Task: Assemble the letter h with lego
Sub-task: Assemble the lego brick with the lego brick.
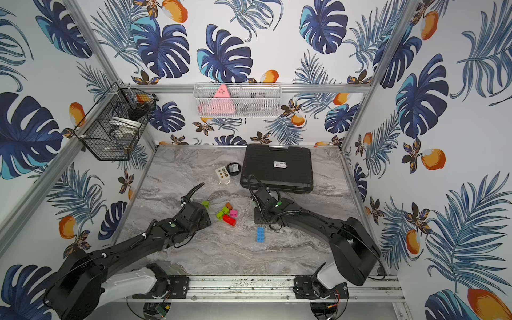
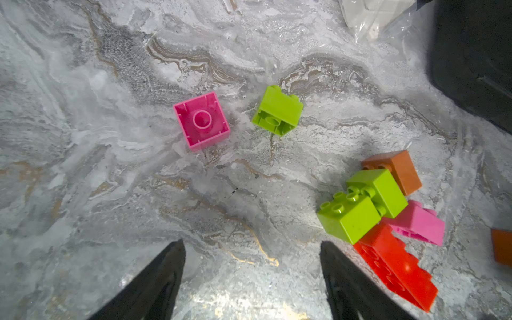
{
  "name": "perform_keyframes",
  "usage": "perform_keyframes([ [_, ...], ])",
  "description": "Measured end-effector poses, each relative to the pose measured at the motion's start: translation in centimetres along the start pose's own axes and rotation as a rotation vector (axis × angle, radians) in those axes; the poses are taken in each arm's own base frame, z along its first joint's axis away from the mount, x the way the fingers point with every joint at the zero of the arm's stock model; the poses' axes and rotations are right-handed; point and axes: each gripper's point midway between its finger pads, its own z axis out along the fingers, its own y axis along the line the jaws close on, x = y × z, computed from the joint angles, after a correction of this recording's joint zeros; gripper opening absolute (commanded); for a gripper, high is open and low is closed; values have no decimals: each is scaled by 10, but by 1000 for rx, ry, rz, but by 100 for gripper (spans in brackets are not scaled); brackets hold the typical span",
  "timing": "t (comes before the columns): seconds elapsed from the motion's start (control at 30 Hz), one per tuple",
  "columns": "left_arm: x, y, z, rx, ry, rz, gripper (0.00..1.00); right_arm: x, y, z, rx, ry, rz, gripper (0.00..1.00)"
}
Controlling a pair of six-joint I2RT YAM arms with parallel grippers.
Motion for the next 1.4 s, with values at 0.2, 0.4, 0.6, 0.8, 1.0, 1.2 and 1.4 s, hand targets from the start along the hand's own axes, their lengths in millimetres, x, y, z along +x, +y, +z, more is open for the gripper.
perform_keyframes([
  [0.2,1,1,1,-5,4,2,82,18,1,-8,15,4,25,30],
  [0.4,1,1,1,-5,4,2,82,32,7,0,47,25,25,31],
  [0.6,2,1,2,-8,7,3,82,40,10,7,80,36,30,31],
  [0.8,2,1,2,-6,6,2,82,40,10,11,109,13,32,32],
  [1.0,2,1,2,-6,6,2,82,40,12,11,129,3,14,32],
  [1.2,1,0,2,-5,5,2,82,42,12,12,129,-6,23,31],
  [1.4,2,0,2,-5,6,2,82,45,14,10,141,-25,21,31],
])
